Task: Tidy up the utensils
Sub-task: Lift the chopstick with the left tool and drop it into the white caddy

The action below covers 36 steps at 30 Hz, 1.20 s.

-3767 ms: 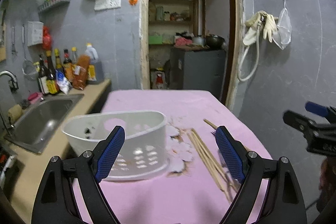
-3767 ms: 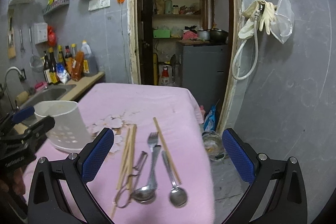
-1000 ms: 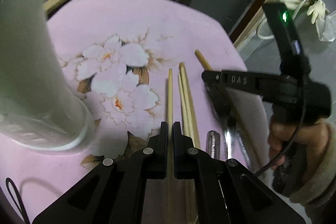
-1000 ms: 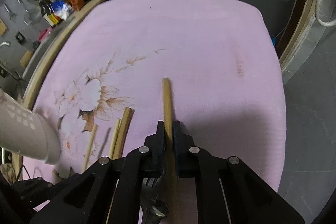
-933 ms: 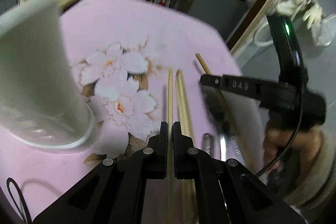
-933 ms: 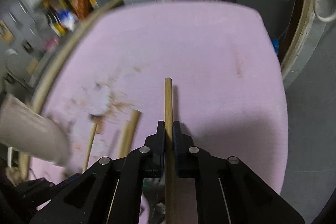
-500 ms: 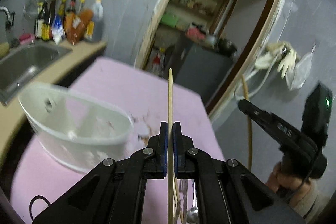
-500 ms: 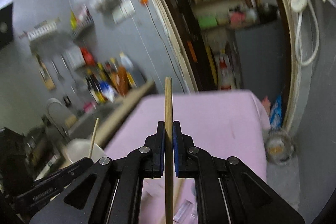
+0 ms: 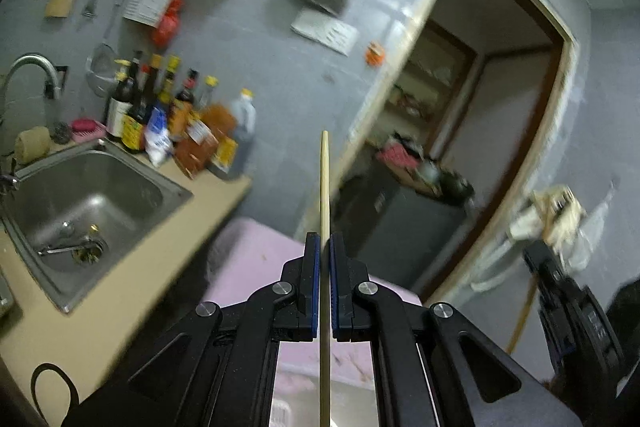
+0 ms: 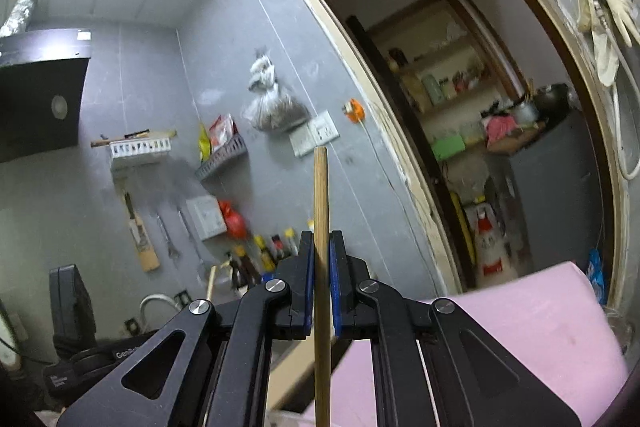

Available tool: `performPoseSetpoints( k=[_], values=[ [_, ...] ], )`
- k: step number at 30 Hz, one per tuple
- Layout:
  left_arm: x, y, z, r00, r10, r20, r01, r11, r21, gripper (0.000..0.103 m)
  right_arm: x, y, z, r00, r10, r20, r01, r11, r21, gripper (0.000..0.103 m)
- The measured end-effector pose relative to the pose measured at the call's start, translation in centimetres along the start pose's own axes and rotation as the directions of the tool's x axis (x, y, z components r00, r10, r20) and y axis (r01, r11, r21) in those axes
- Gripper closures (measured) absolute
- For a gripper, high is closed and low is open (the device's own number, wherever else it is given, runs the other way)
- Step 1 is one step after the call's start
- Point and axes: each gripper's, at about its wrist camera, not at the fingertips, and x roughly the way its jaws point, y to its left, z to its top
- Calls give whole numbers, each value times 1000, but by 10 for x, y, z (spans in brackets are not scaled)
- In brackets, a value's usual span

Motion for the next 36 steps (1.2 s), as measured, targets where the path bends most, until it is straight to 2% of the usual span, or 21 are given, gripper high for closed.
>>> performPoseSetpoints(
  k=[5, 8, 14, 21, 31, 36],
  values=[
    [18, 43, 8, 999, 30, 33, -26, 993, -117, 101, 16, 9, -16, 998, -39, 47, 39, 999, -9, 98],
    [23, 55, 3, 995, 69, 66, -60, 989, -136, 101, 17, 8, -27, 994, -79, 79, 81, 996, -22, 98],
    [22, 56, -12, 987, 121, 107, -113, 991, -76, 101, 18, 0, -45, 978, -157, 135, 163, 986, -40, 98],
    [22, 57, -46, 981, 155, 120, -152, 988, -30, 101, 24, 2, -66, 967, -220, 129, 232, 969, -87, 98],
    [21, 52, -74, 972, 178, 156, -182, 983, 12, 100, 29, 3, -85, 976, -208, 66, 216, 965, -147, 98],
    [19, 45, -86, 977, 165, 137, -176, 981, 76, 100, 29, 5, -91, 983, -179, 33, 182, 968, -172, 97]
  ],
)
